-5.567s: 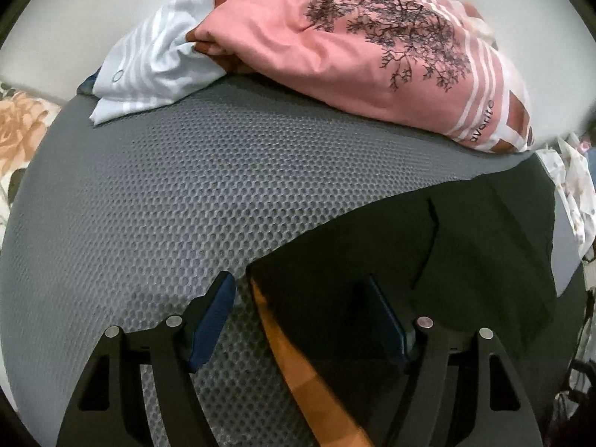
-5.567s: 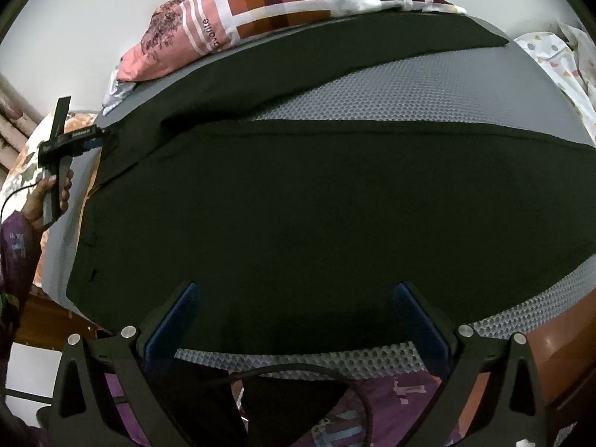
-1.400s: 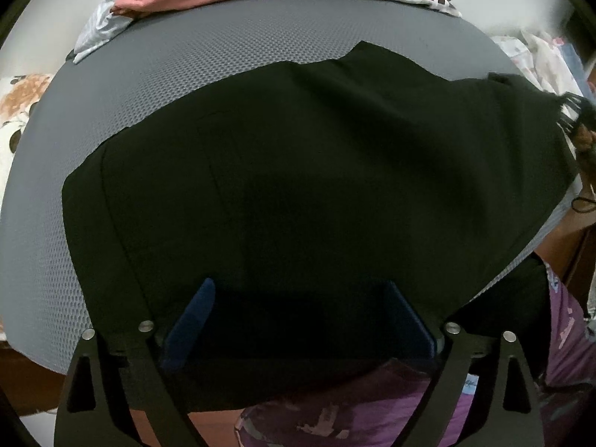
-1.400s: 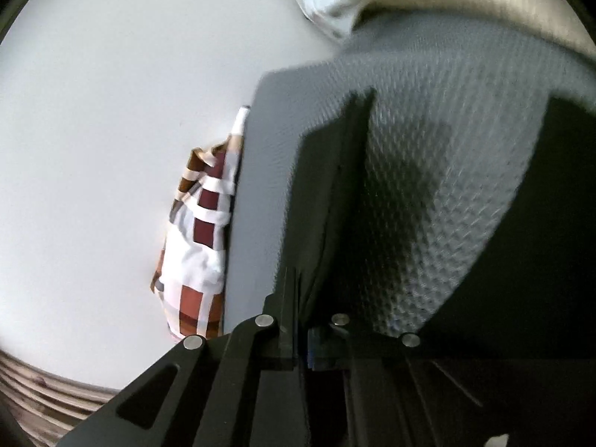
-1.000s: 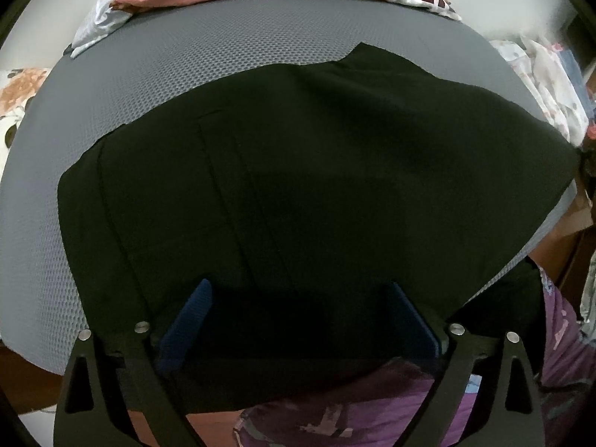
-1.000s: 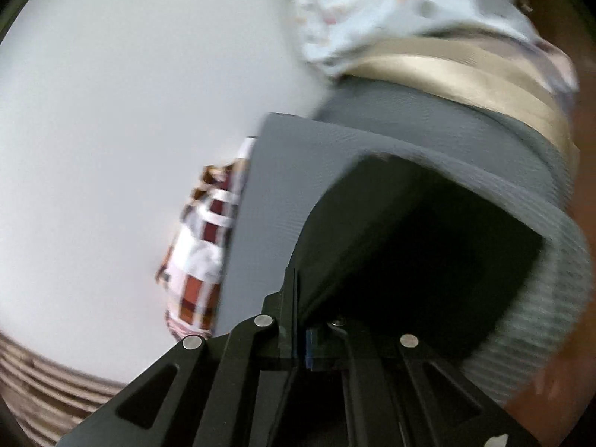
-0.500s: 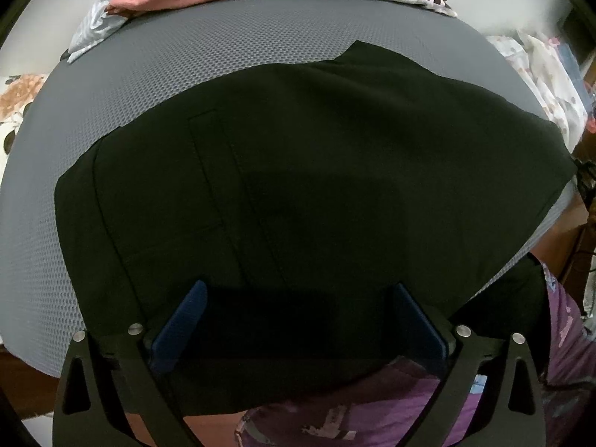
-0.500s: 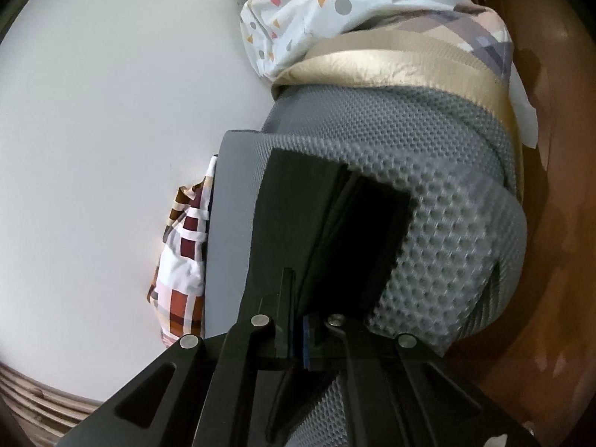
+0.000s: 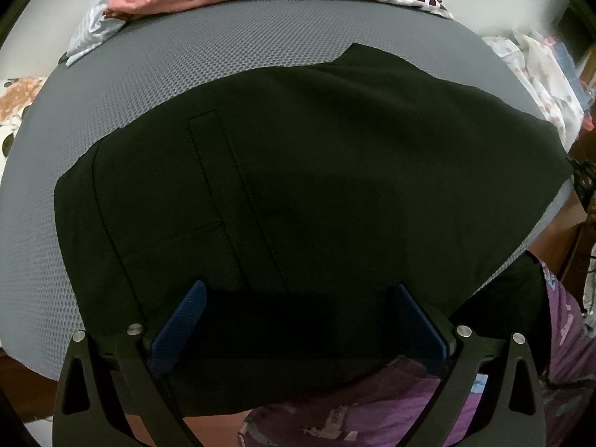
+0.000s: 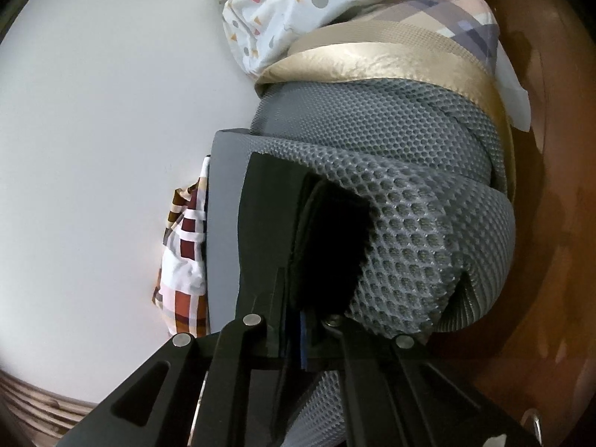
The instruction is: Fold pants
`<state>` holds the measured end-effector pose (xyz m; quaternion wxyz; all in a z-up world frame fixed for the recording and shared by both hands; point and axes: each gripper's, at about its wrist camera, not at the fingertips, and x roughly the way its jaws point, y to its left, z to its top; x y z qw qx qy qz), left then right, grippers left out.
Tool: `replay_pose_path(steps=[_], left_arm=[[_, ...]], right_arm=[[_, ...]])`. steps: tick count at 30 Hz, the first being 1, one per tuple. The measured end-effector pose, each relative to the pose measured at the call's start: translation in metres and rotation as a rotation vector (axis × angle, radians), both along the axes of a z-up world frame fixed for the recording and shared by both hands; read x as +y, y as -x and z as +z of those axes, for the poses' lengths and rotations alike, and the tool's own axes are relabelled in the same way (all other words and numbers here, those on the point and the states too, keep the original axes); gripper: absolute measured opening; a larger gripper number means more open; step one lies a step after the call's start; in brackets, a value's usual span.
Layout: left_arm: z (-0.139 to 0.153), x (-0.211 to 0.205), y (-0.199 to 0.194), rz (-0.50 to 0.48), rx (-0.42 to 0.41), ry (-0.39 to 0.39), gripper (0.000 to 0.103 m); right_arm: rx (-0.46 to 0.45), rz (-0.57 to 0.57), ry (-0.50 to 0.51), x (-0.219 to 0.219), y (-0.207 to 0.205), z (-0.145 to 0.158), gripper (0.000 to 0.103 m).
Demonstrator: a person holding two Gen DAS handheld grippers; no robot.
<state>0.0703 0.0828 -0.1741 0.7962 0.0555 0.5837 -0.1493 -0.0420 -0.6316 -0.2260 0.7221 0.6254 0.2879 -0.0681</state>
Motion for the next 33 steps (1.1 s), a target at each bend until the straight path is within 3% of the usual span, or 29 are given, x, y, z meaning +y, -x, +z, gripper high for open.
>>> replay_pose_path(steps=[3, 6, 8, 10, 13, 18, 22, 24, 28, 33], left_arm=[[0.001, 0.0, 0.001, -0.003, -0.003, 0.007, 0.101], [0.002, 0.004, 0.001, -0.002, 0.001, 0.025, 0.102], [0.003, 0.006, 0.0, 0.002, 0.004, 0.034, 0.102], [0.004, 0.007, -0.001, 0.009, 0.007, 0.047, 0.102], [0.006, 0.01, -0.002, 0.021, 0.013, 0.067, 0.102], [0.014, 0.021, -0.004, 0.071, 0.023, 0.146, 0.102], [0.036, 0.028, -0.003, 0.095, -0.055, 0.236, 0.102], [0.046, 0.028, -0.002, 0.093, -0.104, 0.249, 0.102], [0.047, 0.029, -0.001, 0.088, -0.098, 0.245, 0.102], [0.048, 0.033, -0.005, 0.115, -0.088, 0.302, 0.102]], right_arm=[[0.011, 0.012, 0.007, 0.0, -0.001, 0.002, 0.003], [-0.016, -0.001, -0.055, -0.001, 0.001, 0.0, 0.015], [-0.042, -0.009, -0.064, 0.003, 0.005, 0.005, 0.03], [-0.076, -0.006, -0.083, 0.009, 0.007, 0.01, 0.058], [-0.073, -0.005, -0.087, 0.021, 0.014, 0.02, 0.074], [-0.077, 0.003, -0.073, 0.058, 0.039, 0.034, 0.075], [-0.158, 0.245, -0.122, 0.141, 0.029, 0.046, 0.075], [-0.188, 0.395, -0.211, 0.197, 0.012, 0.041, 0.075], [-0.122, 0.548, -0.295, 0.268, -0.015, 0.019, 0.069], [-0.061, 0.567, -0.302, 0.296, -0.024, 0.0, 0.065]])
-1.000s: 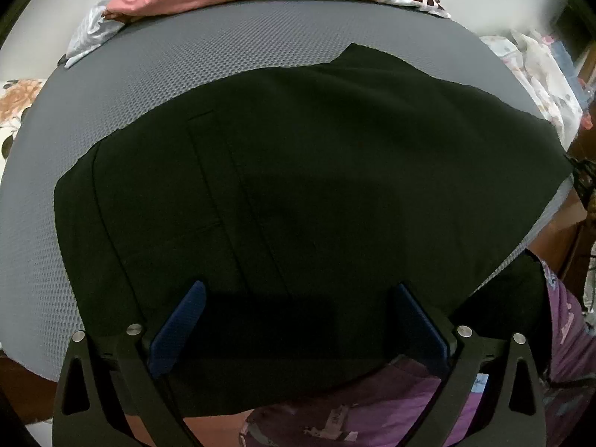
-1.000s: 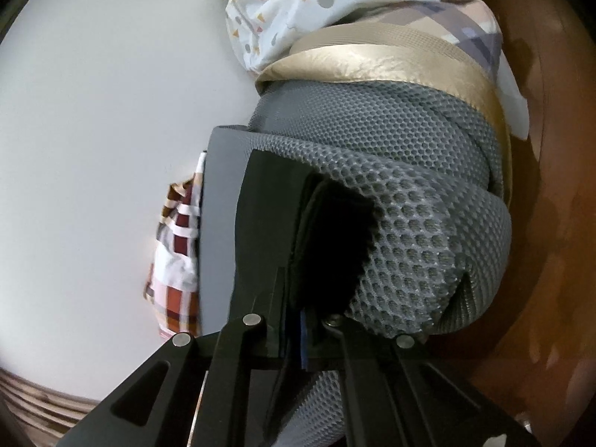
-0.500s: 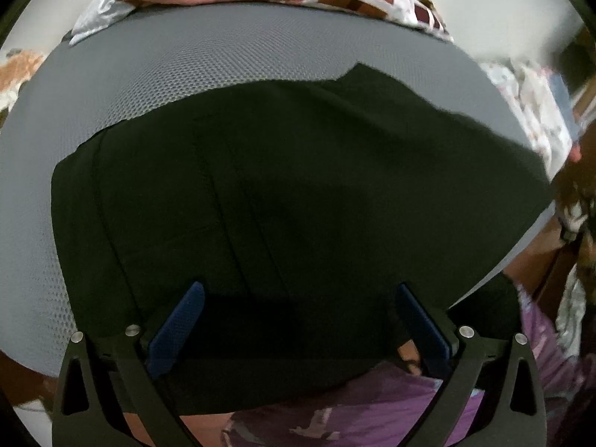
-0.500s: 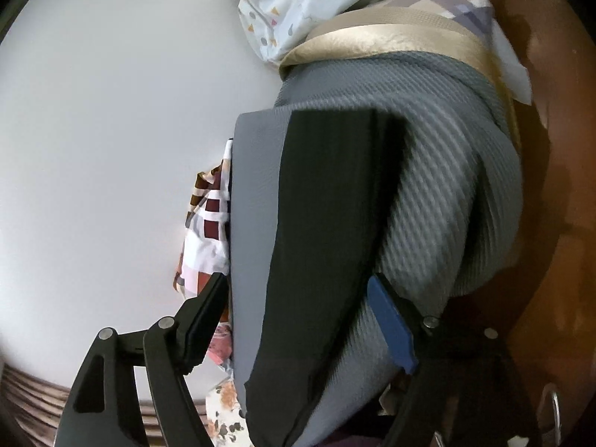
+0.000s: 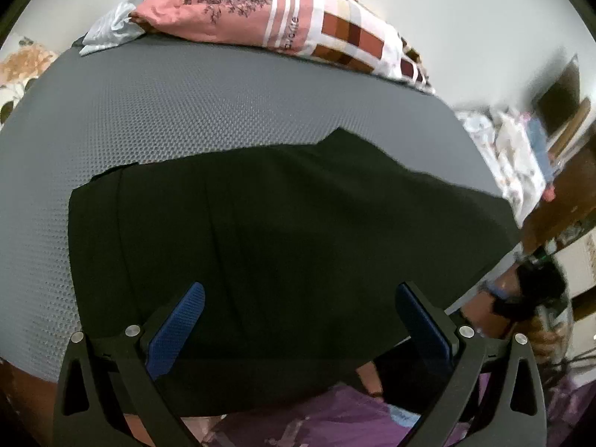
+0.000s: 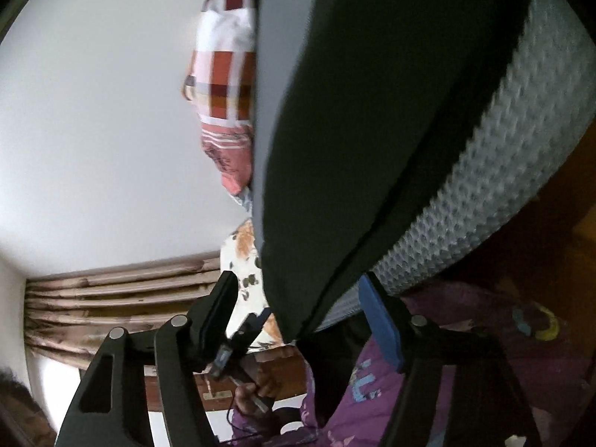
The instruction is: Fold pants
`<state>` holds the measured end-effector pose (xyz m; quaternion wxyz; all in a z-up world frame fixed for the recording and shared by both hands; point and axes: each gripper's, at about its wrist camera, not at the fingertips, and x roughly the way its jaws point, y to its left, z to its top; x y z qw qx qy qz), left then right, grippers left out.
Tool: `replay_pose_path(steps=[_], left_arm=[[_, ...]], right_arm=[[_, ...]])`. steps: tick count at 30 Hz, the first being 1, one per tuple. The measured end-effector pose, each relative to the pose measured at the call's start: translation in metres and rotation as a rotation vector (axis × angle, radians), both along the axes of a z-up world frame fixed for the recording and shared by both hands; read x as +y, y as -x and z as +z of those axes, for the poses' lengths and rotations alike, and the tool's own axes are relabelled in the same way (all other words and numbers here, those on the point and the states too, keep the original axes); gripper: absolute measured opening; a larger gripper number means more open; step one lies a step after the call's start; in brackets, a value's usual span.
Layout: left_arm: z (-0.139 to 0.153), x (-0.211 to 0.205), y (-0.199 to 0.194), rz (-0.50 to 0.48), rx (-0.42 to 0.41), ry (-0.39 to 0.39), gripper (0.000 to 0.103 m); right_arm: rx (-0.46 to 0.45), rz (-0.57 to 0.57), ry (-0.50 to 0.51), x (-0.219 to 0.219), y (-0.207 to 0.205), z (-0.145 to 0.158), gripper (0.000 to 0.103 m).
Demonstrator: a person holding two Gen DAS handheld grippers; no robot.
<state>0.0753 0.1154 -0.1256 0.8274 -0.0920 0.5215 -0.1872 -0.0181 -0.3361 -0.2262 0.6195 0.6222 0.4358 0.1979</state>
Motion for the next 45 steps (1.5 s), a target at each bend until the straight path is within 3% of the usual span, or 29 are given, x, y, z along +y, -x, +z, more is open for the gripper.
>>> replay_pose_path(steps=[6, 9, 18, 20, 22, 25, 32, 35, 38, 43, 45], left_arm=[[-0.002, -0.005, -0.001, -0.004, 0.033, 0.018, 0.102], [-0.002, -0.009, 0.0, -0.019, 0.033, 0.005, 0.102], [-0.008, -0.015, 0.001, -0.035, 0.06, -0.005, 0.102], [-0.008, -0.017, 0.002, -0.038, 0.06, -0.008, 0.102], [-0.007, -0.017, 0.002, -0.037, 0.057, -0.01, 0.102], [-0.008, -0.015, 0.002, -0.033, 0.064, -0.007, 0.102], [-0.012, -0.013, 0.001, -0.022, 0.09, -0.01, 0.102], [-0.016, -0.012, 0.0, -0.019, 0.105, -0.015, 0.102], [-0.019, -0.012, 0.0, -0.017, 0.121, -0.03, 0.102], [-0.022, -0.009, -0.002, -0.003, 0.13, -0.051, 0.102], [-0.026, -0.007, -0.002, 0.012, 0.141, -0.076, 0.102]], right_arm=[[-0.016, 0.002, 0.095, 0.007, -0.011, 0.01, 0.059], [0.028, 0.001, 0.154, 0.011, -0.009, 0.009, 0.055], [0.034, -0.061, 0.175, 0.021, -0.017, 0.01, 0.053], [0.033, -0.039, 0.191, 0.03, -0.021, 0.009, 0.045], [0.059, -0.02, 0.195, 0.038, -0.028, 0.005, 0.025], [0.116, -0.041, 0.154, 0.034, -0.027, -0.009, 0.007], [0.099, -0.005, 0.184, 0.039, -0.015, 0.008, 0.005], [0.142, 0.015, 0.199, 0.039, -0.013, -0.006, 0.005], [0.155, 0.009, 0.171, 0.035, -0.011, -0.013, 0.002], [0.174, 0.005, 0.066, 0.033, -0.012, -0.024, 0.004], [0.168, 0.042, 0.068, 0.033, -0.014, -0.022, 0.007]])
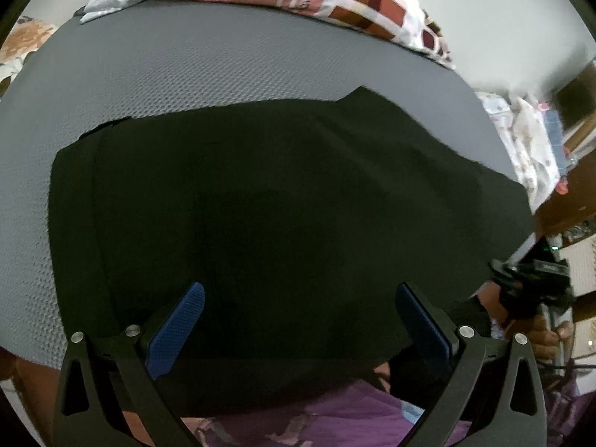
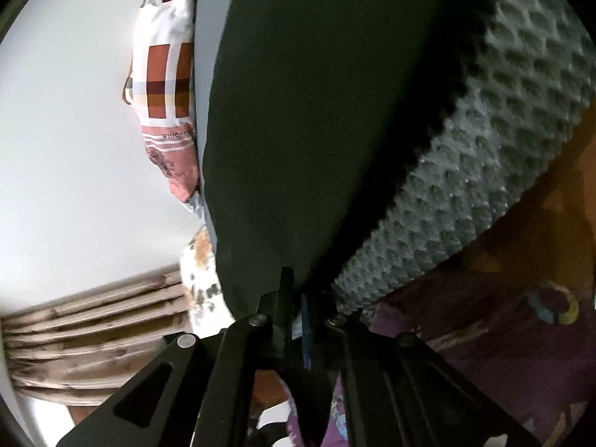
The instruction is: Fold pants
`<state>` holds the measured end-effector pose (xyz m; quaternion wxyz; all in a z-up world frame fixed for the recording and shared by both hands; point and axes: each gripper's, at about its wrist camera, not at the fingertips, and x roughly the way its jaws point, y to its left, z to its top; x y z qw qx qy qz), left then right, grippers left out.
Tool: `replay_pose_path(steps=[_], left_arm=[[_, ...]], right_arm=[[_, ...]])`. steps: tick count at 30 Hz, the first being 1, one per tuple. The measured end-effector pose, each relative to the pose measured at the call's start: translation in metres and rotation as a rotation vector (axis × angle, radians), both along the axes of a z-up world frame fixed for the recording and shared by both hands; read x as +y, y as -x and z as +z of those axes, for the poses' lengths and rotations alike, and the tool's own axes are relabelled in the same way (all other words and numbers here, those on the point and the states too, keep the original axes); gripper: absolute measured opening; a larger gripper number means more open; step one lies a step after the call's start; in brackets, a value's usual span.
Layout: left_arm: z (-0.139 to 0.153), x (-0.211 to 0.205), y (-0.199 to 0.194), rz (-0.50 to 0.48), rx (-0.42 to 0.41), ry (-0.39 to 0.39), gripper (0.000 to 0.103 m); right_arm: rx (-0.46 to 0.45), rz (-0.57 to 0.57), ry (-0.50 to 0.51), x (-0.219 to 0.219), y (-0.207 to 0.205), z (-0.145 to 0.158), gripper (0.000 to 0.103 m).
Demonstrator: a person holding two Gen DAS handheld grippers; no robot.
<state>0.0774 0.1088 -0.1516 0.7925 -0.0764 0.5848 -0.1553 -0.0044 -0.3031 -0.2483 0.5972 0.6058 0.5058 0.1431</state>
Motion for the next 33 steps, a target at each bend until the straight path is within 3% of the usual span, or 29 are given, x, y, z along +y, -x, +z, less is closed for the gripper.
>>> replay_pose_path(steps=[4, 10, 13, 16, 20, 26, 30, 33], left_arm=[[-0.001, 0.009, -0.003, 0.037, 0.006, 0.017, 0.102], [0.022, 0.03, -0.005, 0.12, -0.091, 0.037, 0.102], [0.041, 0.048, 0.002, 0.191, -0.166, 0.022, 0.102], [0.045, 0.063, 0.006, 0.235, -0.167, -0.027, 0.102], [0.036, 0.078, 0.005, 0.265, -0.128, -0.062, 0.102], [0.019, 0.088, -0.005, 0.275, -0.072, -0.104, 0.102], [0.007, 0.087, -0.011, 0.267, -0.027, -0.121, 0.102], [0.0, 0.09, -0.013, 0.28, -0.002, -0.111, 0.102]], right_arm=[[-0.023, 0.093, 0.075, 0.0, 0.01, 0.019, 0.02], [-0.325, 0.35, 0.324, 0.041, -0.002, 0.098, 0.021], [-0.479, 0.451, 0.52, 0.077, -0.035, 0.131, 0.021], [-0.579, 0.54, 0.758, 0.113, -0.073, 0.147, 0.022], [-0.649, 0.625, 0.912, 0.152, -0.124, 0.152, 0.027], [-0.657, 0.725, 1.019, 0.19, -0.184, 0.131, 0.03], [-0.647, 0.814, 1.004, 0.212, -0.203, 0.112, 0.039], [-0.638, 0.876, 1.032, 0.226, -0.209, 0.096, 0.037]])
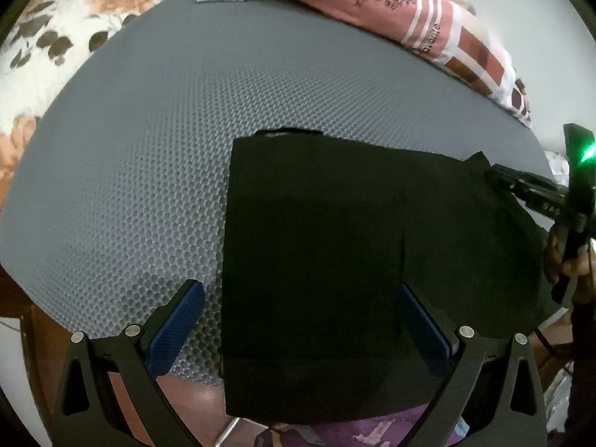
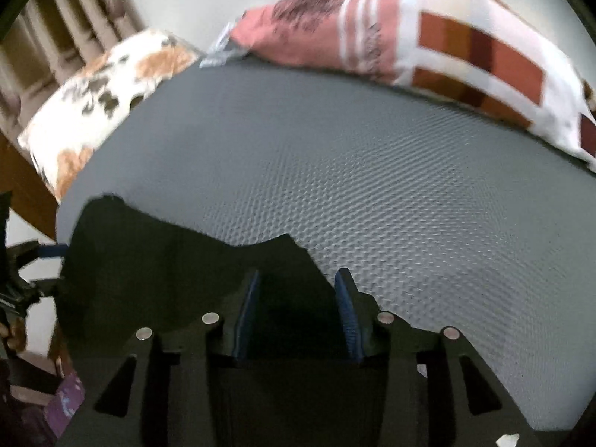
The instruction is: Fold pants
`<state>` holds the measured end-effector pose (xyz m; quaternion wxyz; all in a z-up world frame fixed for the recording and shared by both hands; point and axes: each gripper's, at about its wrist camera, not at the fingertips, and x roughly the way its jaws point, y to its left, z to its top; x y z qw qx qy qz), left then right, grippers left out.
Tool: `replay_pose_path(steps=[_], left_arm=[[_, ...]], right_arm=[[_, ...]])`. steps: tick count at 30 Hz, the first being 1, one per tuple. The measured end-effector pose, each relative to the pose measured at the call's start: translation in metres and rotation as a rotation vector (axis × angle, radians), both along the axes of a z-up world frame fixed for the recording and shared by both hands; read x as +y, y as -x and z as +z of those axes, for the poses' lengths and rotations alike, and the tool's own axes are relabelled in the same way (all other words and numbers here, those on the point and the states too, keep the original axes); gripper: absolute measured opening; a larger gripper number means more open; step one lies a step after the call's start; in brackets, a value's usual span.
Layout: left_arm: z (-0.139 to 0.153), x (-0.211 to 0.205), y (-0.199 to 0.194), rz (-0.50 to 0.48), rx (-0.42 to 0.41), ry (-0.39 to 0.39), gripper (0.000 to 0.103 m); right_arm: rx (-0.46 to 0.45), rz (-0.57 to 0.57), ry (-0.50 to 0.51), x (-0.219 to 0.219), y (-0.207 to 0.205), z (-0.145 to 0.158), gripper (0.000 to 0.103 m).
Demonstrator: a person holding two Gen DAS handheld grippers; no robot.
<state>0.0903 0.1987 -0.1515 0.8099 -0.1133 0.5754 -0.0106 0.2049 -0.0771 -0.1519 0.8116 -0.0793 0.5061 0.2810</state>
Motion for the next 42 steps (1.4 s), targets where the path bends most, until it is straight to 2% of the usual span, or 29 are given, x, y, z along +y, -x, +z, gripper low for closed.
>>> replay_pose_path(steps=[1, 4, 5, 7, 10, 13, 15, 17, 19, 23, 24, 25, 27, 29, 32, 33, 34, 36, 39, 42], left_arm=[[-0.002, 0.001, 0.0, 0.005, 0.005, 0.001, 0.102], [-0.007, 0.002, -0.002, 0.015, 0.025, 0.005, 0.102], [-0.009, 0.001, -0.002, 0.016, 0.03, 0.006, 0.102], [-0.012, 0.0, -0.003, 0.012, 0.044, 0.005, 0.102], [-0.011, 0.0, -0.002, 0.012, 0.034, 0.005, 0.102], [0.001, 0.001, -0.001, 0.018, -0.027, 0.02, 0.102], [0.01, 0.001, 0.0, 0.02, -0.076, 0.028, 0.102], [0.014, 0.001, 0.001, 0.017, -0.098, 0.032, 0.102], [0.012, 0.001, 0.001, 0.015, -0.09, 0.034, 0.102], [0.003, 0.001, -0.002, 0.021, -0.057, 0.047, 0.102], [0.001, 0.001, -0.002, 0.022, -0.056, 0.047, 0.102], [0.0, 0.0, -0.002, 0.02, -0.054, 0.043, 0.102], [0.0, -0.003, -0.002, 0.013, -0.05, 0.033, 0.102], [-0.001, -0.005, -0.002, 0.005, -0.047, 0.028, 0.102], [-0.003, -0.008, -0.002, 0.0, -0.044, 0.026, 0.102], [-0.003, -0.008, -0.002, -0.001, -0.042, 0.026, 0.102], [-0.004, -0.008, -0.002, 0.0, -0.041, 0.025, 0.102], [-0.003, -0.007, -0.001, 0.003, -0.044, 0.031, 0.102], [-0.005, -0.005, 0.001, 0.003, -0.038, 0.033, 0.102], [-0.009, -0.005, 0.0, 0.004, -0.022, 0.036, 0.102]], right_arm=[[-0.022, 0.005, 0.013, 0.002, 0.0, -0.003, 0.02], [-0.076, -0.052, 0.043, 0.002, -0.004, -0.006, 0.003], [-0.108, -0.1, 0.079, 0.0, -0.01, -0.008, 0.001], [-0.092, -0.128, 0.069, -0.006, -0.017, -0.011, 0.001], [-0.101, -0.155, -0.03, -0.016, -0.013, -0.005, 0.002], [-0.072, -0.19, -0.212, -0.038, 0.004, 0.017, 0.007], [-0.011, -0.139, -0.308, -0.051, 0.023, 0.027, 0.007], [0.021, -0.087, -0.29, -0.062, 0.046, 0.027, 0.007], [0.039, -0.069, -0.214, -0.07, 0.063, 0.019, 0.008], [0.048, -0.17, -0.044, -0.095, 0.075, -0.008, 0.004], [0.052, -0.205, -0.05, -0.103, 0.072, -0.011, 0.0], [0.068, -0.237, -0.092, -0.112, 0.068, -0.012, 0.0], [0.058, -0.3, -0.1, -0.123, 0.057, -0.012, 0.0], [0.061, -0.313, -0.146, -0.127, 0.048, -0.013, 0.0], [0.039, -0.322, -0.147, -0.125, 0.046, -0.011, 0.0], [0.055, -0.324, -0.19, -0.126, 0.049, -0.009, 0.003], [0.063, -0.318, -0.24, -0.126, 0.051, -0.005, 0.012], [0.058, -0.32, -0.286, -0.133, 0.053, 0.004, 0.015], [0.039, -0.353, -0.29, -0.147, 0.063, 0.014, 0.019], [0.098, -0.343, -0.255, -0.157, 0.067, 0.004, 0.019]])
